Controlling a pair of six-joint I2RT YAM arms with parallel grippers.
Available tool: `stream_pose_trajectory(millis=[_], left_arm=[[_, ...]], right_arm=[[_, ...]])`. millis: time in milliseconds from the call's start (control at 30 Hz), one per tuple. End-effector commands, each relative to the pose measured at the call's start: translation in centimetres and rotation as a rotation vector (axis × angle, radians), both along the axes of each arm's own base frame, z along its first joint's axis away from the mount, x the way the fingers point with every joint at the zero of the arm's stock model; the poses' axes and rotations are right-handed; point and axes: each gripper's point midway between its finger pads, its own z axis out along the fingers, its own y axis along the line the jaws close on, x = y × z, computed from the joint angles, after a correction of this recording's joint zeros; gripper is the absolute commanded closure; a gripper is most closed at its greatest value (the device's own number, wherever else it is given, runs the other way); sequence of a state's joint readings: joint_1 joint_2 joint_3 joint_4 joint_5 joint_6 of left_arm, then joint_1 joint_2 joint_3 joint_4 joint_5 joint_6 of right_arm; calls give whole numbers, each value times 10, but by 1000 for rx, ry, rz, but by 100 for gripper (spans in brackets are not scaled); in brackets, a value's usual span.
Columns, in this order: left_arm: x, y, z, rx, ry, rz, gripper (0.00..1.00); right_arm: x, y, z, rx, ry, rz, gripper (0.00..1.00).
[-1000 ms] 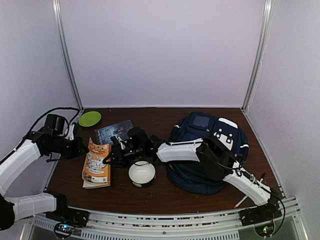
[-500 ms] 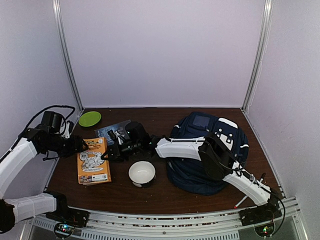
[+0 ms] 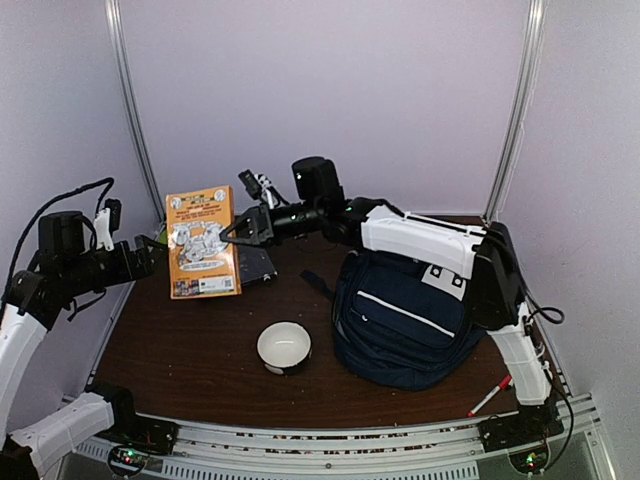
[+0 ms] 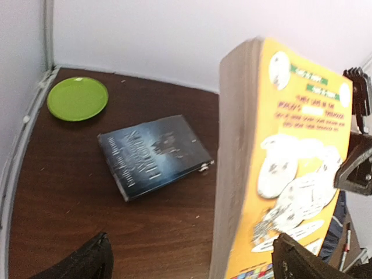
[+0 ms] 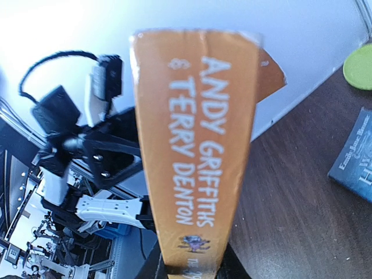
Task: Pack the student bag
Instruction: Pass from the right arm to the left
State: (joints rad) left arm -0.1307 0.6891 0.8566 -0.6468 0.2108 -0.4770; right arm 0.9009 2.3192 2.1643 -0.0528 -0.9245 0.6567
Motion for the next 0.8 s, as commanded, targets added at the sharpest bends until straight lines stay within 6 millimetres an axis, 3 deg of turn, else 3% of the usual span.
stream_pose_trajectory(millis=[0, 100, 233, 367, 767], left_arm=[[10, -46, 50, -149, -228, -247, 2], [3, -67, 76, -221, -326, -384, 2], [-3, -83, 88, -269, -383, -475, 2], [0, -107, 84, -275, -353, -556, 2], [31, -168, 54, -278, -238, -623, 2]], right_arm=[[0, -47, 68, 137, -110, 39, 100], [8, -72, 68, 128, -106, 14, 100], [20, -101, 69, 119, -120, -35, 100], [21, -116, 72, 117, -133, -47, 100], [0, -131, 93, 219, -72, 13, 100]])
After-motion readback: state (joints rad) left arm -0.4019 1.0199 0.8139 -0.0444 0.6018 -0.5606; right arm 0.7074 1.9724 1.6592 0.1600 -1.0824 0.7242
